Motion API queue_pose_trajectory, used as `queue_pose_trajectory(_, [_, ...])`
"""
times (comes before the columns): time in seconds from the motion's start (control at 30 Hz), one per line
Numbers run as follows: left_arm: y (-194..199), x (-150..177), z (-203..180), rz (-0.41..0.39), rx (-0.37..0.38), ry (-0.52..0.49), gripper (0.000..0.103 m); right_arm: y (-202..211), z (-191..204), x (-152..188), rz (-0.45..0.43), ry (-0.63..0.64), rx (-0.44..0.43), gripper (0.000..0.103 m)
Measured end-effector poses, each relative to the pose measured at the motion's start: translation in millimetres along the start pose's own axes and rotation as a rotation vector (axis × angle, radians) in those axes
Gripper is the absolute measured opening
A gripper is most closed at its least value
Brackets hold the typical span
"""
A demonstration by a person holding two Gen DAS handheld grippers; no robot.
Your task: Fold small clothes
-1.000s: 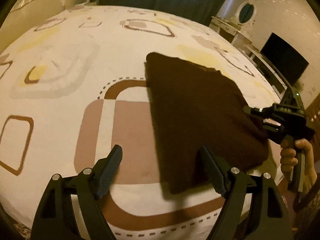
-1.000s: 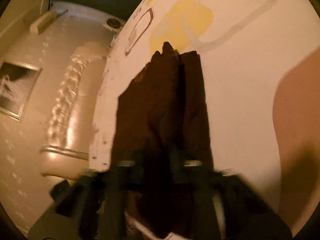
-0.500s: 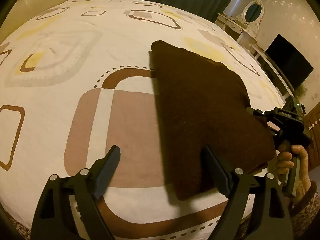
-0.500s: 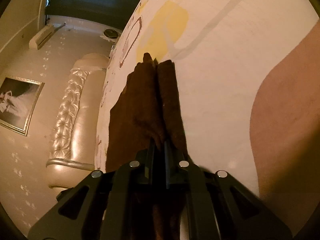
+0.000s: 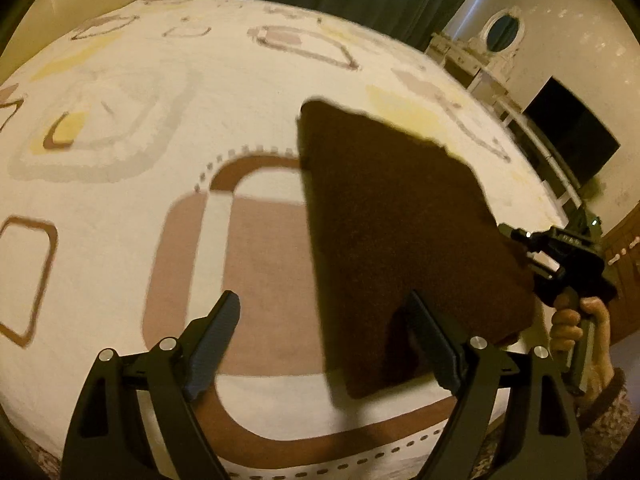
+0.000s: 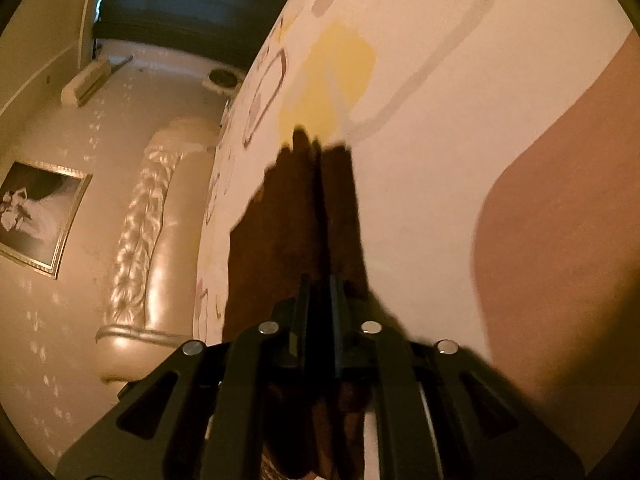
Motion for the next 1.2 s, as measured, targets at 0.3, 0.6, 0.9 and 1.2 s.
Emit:
queue_pose_trajectory(0.3, [-42, -62, 5, 0.028, 0.049, 0.017, 0.084, -18, -12, -39, 0.001, -0.027, 0.001, 0.051])
queue_pose_trajectory(0.6, [-100, -98, -2, 0.073, 0.090, 0.093, 0.084, -66, 3, -61, 0.076, 0.055, 0.014, 0.054])
queue_pose_trajectory(0.9, [-116, -112, -21, 0.052, 0.006, -0.026, 0.027, -84, 23, -66, 0.059, 0.201, 0.039, 0.016])
queue_pose_trajectory(1.2, [-137, -140, -13, 0.065, -0.040, -0.021, 0.026, -89, -3, -97, 0.017, 0.155, 0.092, 0.011])
Point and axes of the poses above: each gripper's, at about its wrist camera, not at the fingertips, and y roughly against the way its jaws point, z to its left, x to its underside, the point moved 10 cm from there along -y, roughly the way its jaws point, and after that the axes turned 6 degrees about y, right-handed, at the moved point
